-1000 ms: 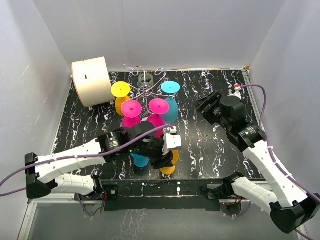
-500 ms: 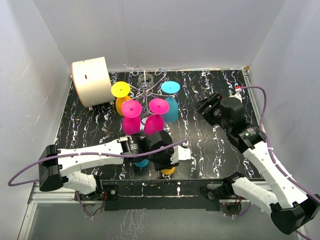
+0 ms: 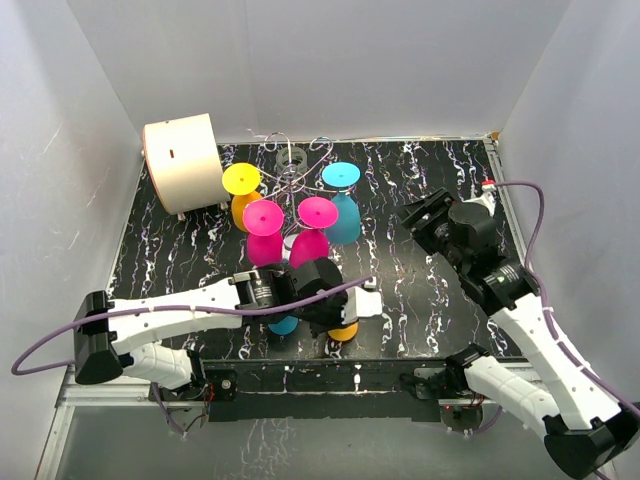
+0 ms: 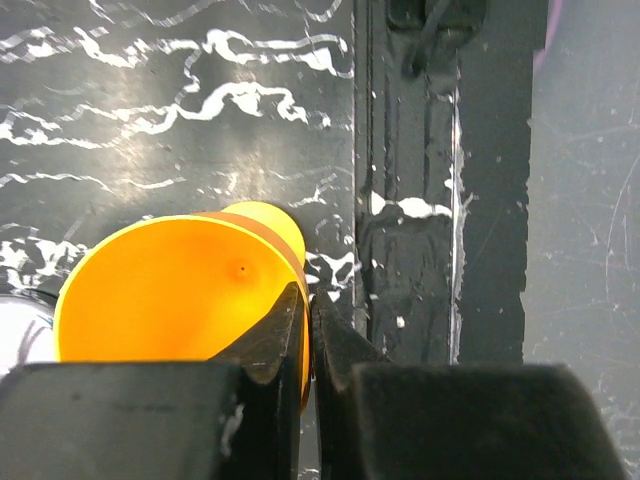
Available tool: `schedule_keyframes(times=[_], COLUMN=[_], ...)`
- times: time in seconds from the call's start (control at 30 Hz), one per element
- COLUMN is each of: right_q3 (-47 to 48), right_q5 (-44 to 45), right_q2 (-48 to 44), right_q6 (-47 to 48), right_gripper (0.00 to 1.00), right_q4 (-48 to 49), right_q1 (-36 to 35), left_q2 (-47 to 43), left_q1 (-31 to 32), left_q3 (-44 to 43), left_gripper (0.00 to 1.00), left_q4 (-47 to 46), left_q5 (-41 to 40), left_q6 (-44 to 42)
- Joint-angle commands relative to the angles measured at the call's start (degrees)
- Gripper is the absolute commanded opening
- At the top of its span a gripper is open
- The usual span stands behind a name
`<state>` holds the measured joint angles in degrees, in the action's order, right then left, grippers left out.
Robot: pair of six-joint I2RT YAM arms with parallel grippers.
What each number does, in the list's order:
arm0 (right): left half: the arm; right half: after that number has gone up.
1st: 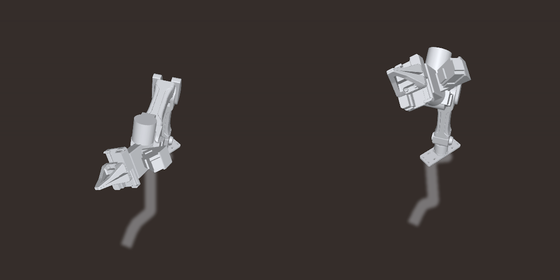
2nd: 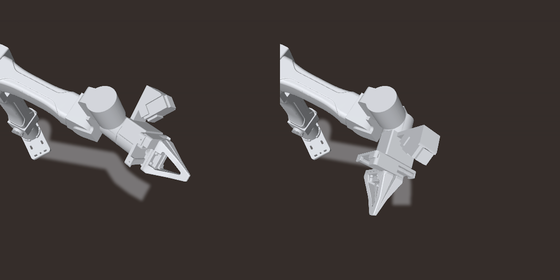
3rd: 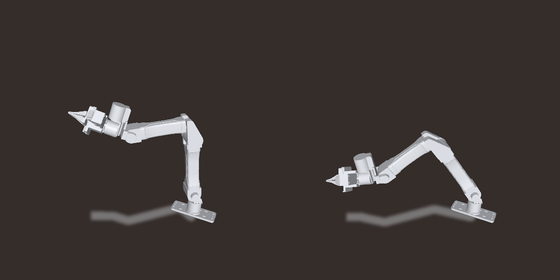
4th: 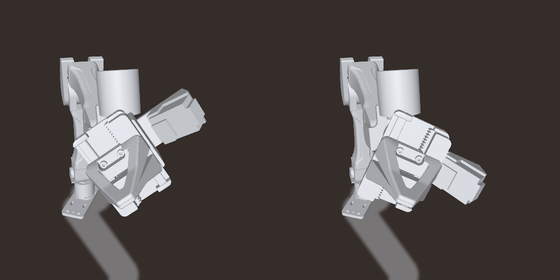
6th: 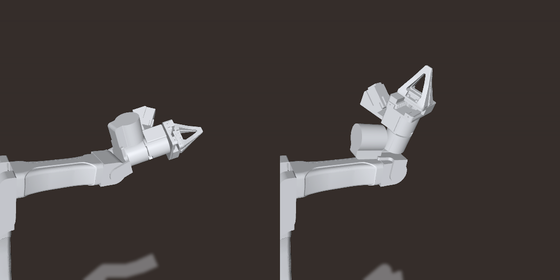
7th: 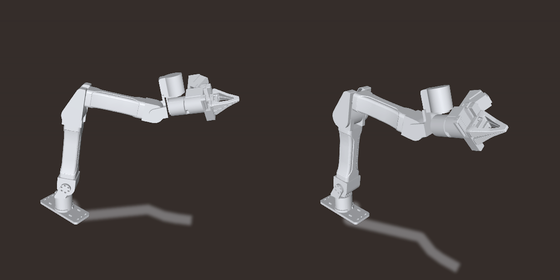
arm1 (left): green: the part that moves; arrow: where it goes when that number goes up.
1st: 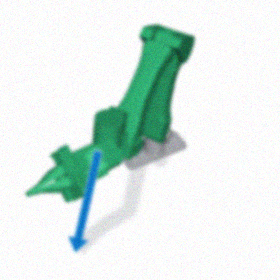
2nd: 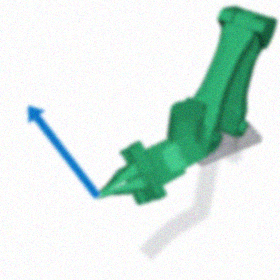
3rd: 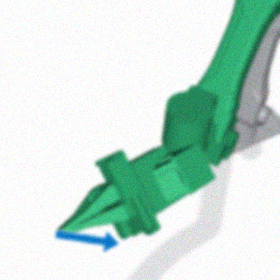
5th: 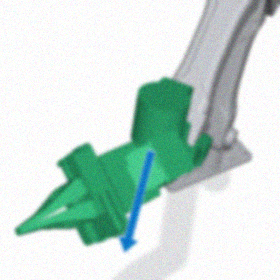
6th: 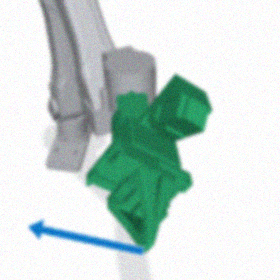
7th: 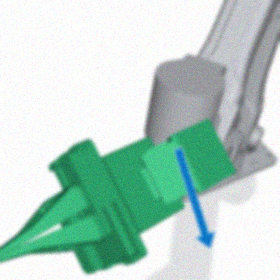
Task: Place the wine glass upside down on the wine glass rack
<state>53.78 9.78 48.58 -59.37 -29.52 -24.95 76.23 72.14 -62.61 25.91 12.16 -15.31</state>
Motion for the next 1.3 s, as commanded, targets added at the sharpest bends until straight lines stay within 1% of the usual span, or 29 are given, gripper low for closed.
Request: schedule_keyframes(times=[0.0,0.07,0.17,0.27,0.33,0.47,0.5,0.63,0.7,0.8,0.87,0.97,1.13,1.27], right_q3=[-0.3,-0.6,-1.2,-1.0,0.3,3.3,3.9,5.6,5.7,4.7,4.1,3.7,4.2,3.8], right_q5=[5.4,6.8,7.4,6.6,6.3,6.0,5.2,0.7,-0.4,-1.8,-3.7,-5.4,-4.8,-5.4], right_q2=[-4.6,-6.4,-9.1,-10.5,-10.5,-8.8,-8.1,-5.0,-3.7,-2.1,-1.4,-0.5,-0.5,-0.3], right_q6=[-3.1,-4.6,-6.7,-8.4,-9.4,-12.1,-12.4,-14.8,-17.8,-22.0,-23.7,-24.6,-24.6,-24.1], right_gripper=[0.58,0.58,0.57,0.56,0.53,0.44,0.43,0.42,0.42,0.41,0.4,0.38,0.36,0.37], right_q4=[2.0,1.3,1.8,2.6,1.7,-2.3,-2.6,-2.8,-3.6,-2.9,-1.3,0.3,-0.8,-0.7], right_q1=[0.3,0.3,0.3,0.3,0.3,0.3,0.3,0.3,0.3,0.3,0.3,0.3,0.3,0.3], left_q2=[-5.6,-7.4,-9.3,-9.0,-7.9,-5.8,-5.4,-4.9,-5.7,-7.4,-8.1,-8.1,-7.5,-7.3], left_q1=[0.3,0.3,0.3,0.2,0.3,0.2,0.2,0.3,0.3,0.3,0.3,0.2,0.2,0.2], left_q3=[-4.4,-4.7,-3.4,-1.8,-1.8,-2.2,-1.9,0.5,3.1,7.2,8.7,9.1,9.3,9.7], left_gripper=[0.0,0.0,0.0,0.0,0.0,0.0,0.0,0.0,0.0,0.0,0.0,0.0,0.0,0.0], left_q4=[-6.5,-12.7,-22.7,-31.3,-35.4,-41.9,-43.7,-51.7,-56.3,-63.8,-66.5,-67.2,-68.1,-69.8], left_q5=[-2.9,-4.6,-9.6,-15.8,-18.1,-18.9,-19.1,-21.5,-22.2,-19.7,-18.4,-17.8,-19.1,-19.5], left_q6=[1.7,2.7,3.4,2.6,1.6,-1.2,-1.9,-3.2,-3.4,-5.0,-5.6,-6.8,-8.9,-9.8])
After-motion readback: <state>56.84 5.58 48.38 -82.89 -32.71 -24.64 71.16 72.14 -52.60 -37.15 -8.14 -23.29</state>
